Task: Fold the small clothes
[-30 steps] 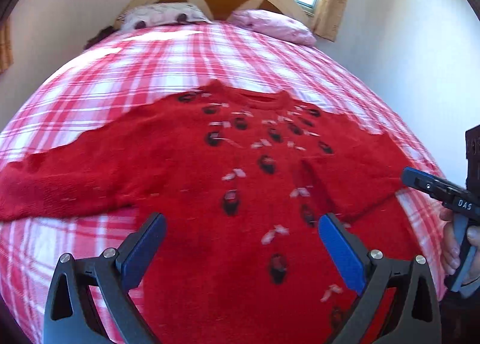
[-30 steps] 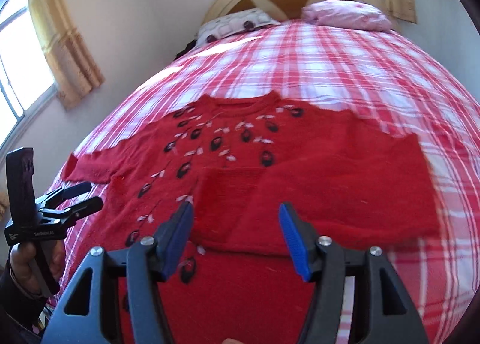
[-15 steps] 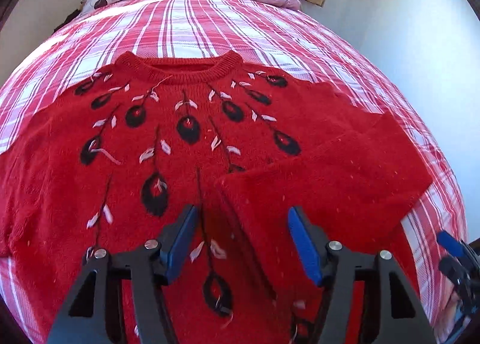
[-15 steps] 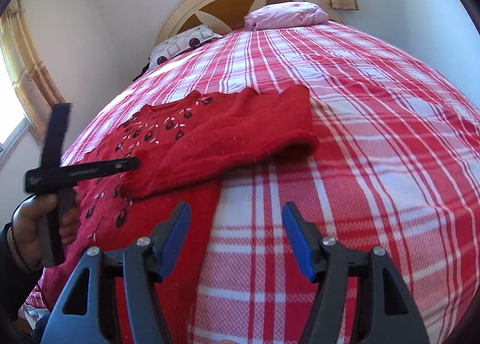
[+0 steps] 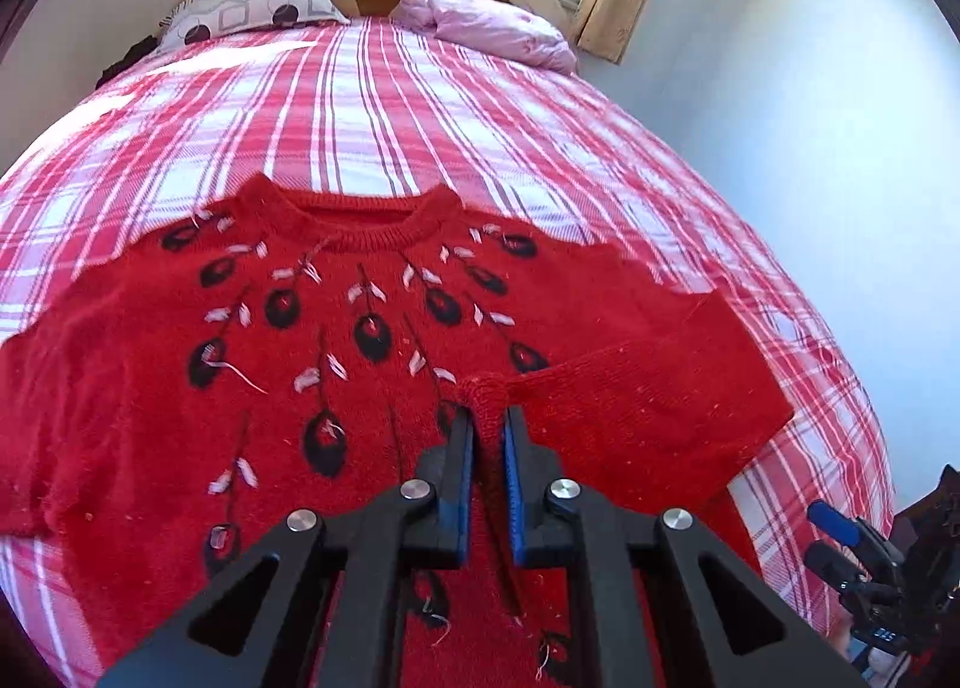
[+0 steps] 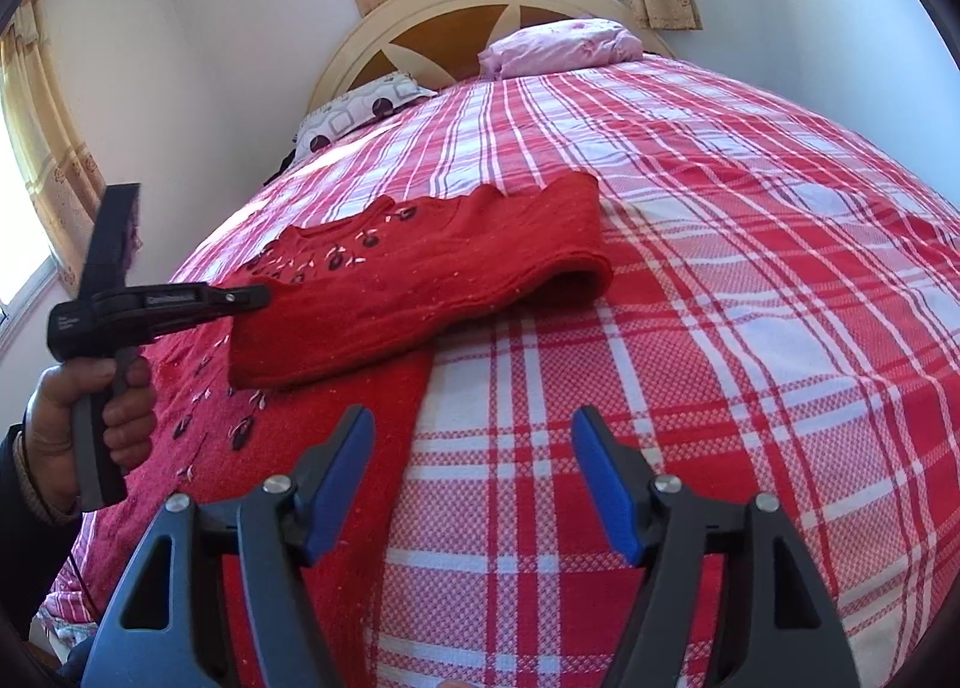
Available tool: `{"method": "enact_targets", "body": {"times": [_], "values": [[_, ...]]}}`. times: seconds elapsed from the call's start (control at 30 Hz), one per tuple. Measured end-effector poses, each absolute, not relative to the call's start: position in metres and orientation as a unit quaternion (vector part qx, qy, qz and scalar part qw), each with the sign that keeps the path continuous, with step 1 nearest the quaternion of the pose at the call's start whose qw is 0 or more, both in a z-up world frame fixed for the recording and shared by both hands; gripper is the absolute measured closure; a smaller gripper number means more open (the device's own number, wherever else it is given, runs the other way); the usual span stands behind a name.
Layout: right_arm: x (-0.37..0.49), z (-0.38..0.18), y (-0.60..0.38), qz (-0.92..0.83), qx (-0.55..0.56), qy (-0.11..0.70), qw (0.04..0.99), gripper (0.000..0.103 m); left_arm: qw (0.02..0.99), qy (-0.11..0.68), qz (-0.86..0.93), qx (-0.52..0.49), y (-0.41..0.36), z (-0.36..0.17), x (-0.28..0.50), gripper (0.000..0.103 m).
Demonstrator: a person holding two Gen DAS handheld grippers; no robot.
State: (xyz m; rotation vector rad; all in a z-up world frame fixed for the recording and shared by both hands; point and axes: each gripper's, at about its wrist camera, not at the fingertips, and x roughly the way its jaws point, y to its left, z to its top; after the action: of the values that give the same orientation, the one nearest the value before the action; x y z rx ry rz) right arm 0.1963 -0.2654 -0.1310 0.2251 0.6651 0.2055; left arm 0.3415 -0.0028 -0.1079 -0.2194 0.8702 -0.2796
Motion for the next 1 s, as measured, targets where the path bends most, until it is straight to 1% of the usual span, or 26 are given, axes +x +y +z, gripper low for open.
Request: {"method": "enact_targets", "body": {"times": [0.37, 0.77, 1.0], "values": [[0.193, -0.134, -0.261, 0.111, 0.103, 0.317, 0.936, 0.032, 0.9, 0.409, -0.099, -0.114, 0.055, -0.079, 0.324, 0.094], [0.193, -0.137, -0.257, 0.117, 0.1, 0.321, 0.934, 0.031, 0.903, 0.402, -0.068, -0.138, 0.108, -0.081, 0.309, 0.094], [0.192, -0.138, -0.252, 0.122, 0.095, 0.322, 0.934, 0.031, 0.899, 0.411, -0.031, -0.149, 0.142, -0.1, 0.314, 0.095]]}}
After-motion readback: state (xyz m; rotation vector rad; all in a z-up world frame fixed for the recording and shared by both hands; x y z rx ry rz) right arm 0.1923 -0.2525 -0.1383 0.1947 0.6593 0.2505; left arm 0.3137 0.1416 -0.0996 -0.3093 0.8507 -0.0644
